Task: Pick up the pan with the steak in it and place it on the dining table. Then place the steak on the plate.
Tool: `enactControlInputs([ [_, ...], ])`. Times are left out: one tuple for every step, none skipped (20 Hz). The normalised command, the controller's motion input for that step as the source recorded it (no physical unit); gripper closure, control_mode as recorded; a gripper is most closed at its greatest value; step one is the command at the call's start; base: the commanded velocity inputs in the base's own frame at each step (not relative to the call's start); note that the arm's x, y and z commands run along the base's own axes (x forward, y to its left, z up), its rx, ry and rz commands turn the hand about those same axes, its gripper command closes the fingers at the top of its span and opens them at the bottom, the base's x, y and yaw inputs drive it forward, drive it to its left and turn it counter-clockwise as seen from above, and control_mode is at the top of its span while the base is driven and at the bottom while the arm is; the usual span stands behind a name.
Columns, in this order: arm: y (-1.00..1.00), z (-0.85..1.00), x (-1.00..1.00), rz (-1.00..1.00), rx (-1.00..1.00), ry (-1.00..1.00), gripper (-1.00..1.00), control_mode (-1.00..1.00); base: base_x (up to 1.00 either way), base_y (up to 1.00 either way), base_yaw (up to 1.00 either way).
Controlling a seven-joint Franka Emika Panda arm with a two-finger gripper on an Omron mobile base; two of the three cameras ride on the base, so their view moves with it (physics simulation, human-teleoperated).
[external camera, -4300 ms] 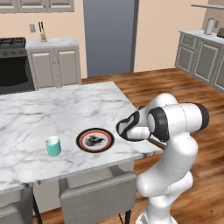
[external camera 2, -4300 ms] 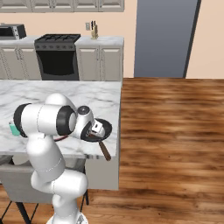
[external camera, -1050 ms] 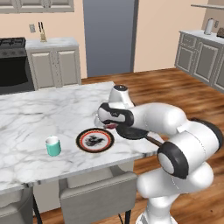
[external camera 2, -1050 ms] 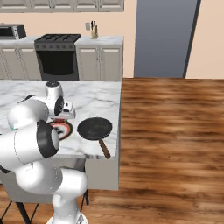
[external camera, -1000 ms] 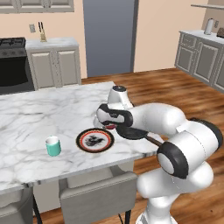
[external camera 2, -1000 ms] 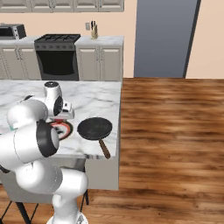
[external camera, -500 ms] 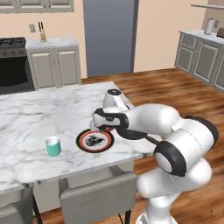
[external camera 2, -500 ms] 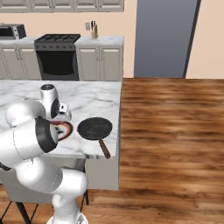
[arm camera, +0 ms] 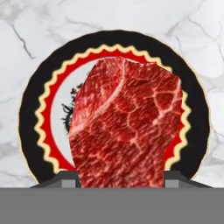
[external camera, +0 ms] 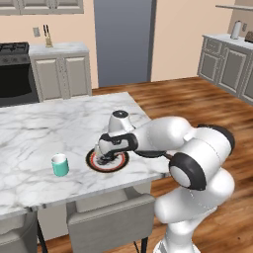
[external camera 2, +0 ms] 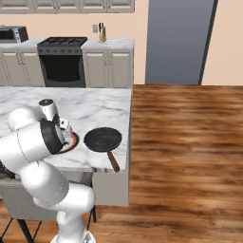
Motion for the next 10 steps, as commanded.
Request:
enactControlInputs([
  [0.18,-0.48,0.00,-0.02,-0.01,0.00,1.00,-1.00,0.00,0.00,0.00],
  [0.14,-0.49,0.00,-0.02,-0.02,0.00,1.00,-1.00,0.00,0.00,0.00],
  [0.10,-0.48,0.00,-0.02,-0.02,-0.01,1.00,-1.00,0.00,0.00,0.00],
  [0.04,-0.43,0.00,-0.02,-0.03,-0.02,1.00,-1.00,0.00,0.00,0.00],
  [0.00,-0.39,0.01,-0.02,-0.05,-0.03,1.00,-1.00,0.00,0.00,0.00],
  [0.00,-0.24,0.00,-0.02,-0.05,-0.06,1.00,-1.00,0.00,0.00,0.00],
  [0.00,-0.05,0.00,0.00,0.00,-0.03,1.00,-1.00,0.00,0.00,0.00],
  [0.00,0.00,0.00,0.00,0.00,0.00,1.00,-1.00,0.00,0.00,0.00],
  [0.00,0.00,0.00,0.00,0.00,0.00,1.00,-1.00,0.00,0.00,0.00],
  [0.00,0.00,0.00,0.00,0.00,0.00,1.00,-1.00,0.00,0.00,0.00],
])
